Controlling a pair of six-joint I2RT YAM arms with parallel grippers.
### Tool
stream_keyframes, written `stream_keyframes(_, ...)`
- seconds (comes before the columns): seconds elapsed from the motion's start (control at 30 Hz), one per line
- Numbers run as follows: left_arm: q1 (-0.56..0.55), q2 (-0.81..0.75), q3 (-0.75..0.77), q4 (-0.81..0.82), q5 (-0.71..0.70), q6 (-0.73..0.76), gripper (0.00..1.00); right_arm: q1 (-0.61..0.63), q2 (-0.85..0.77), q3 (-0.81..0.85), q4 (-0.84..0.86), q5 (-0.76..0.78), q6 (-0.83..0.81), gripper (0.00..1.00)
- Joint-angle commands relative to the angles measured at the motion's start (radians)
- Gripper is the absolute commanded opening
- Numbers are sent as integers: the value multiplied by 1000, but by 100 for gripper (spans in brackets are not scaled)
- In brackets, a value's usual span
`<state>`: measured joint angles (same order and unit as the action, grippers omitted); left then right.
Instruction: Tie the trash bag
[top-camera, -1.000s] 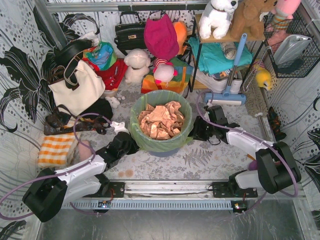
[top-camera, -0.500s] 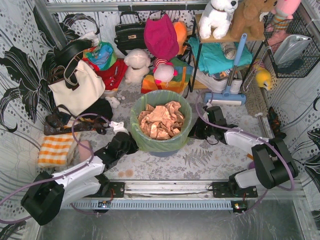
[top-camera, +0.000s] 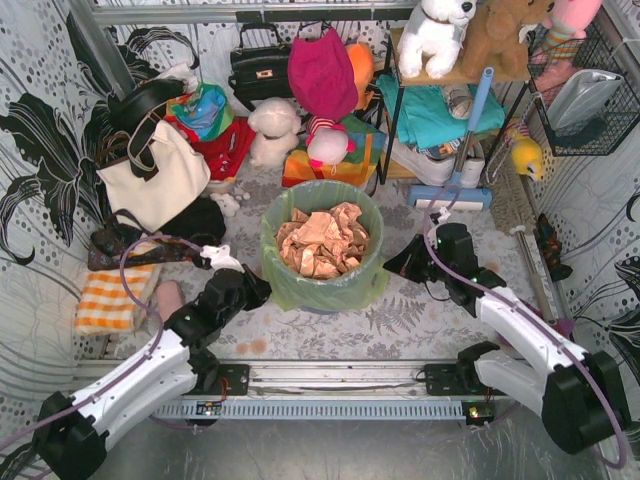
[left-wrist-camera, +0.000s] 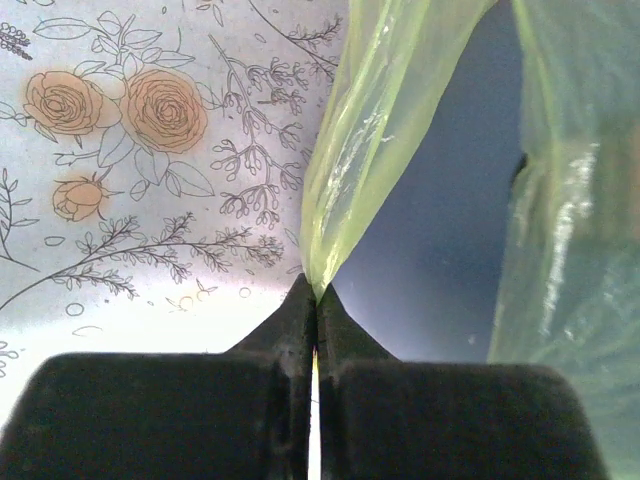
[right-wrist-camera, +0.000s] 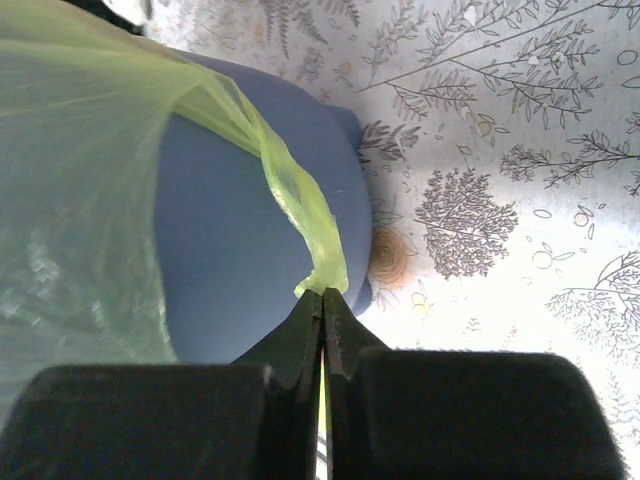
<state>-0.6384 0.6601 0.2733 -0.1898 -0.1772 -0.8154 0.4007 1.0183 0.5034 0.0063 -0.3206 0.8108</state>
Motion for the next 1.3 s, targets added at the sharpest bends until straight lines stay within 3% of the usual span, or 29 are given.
stream_keyframes(0.0, 5, -68, 55, -80, -1, -33, 2, 1, -101, -33, -51, 25, 73, 0)
stream_keyframes(0.3, 6, -151, 165, -203, -63, -34, 0, 1, -254, -59, 70, 2, 211, 0)
stream_keyframes(0.6, 6, -204, 300, -252, -109, -28, 0, 1, -299, -25, 149, -18, 322, 0)
stream_keyframes(1.17, 6, -142, 486, -280, -32, -4, 0, 1, -366, 94, 78, 25, 329, 0)
stream_keyframes(1.27, 6, -137, 466, -296, -41, -1, 0, 1, -347, 100, -55, 71, 284, 0)
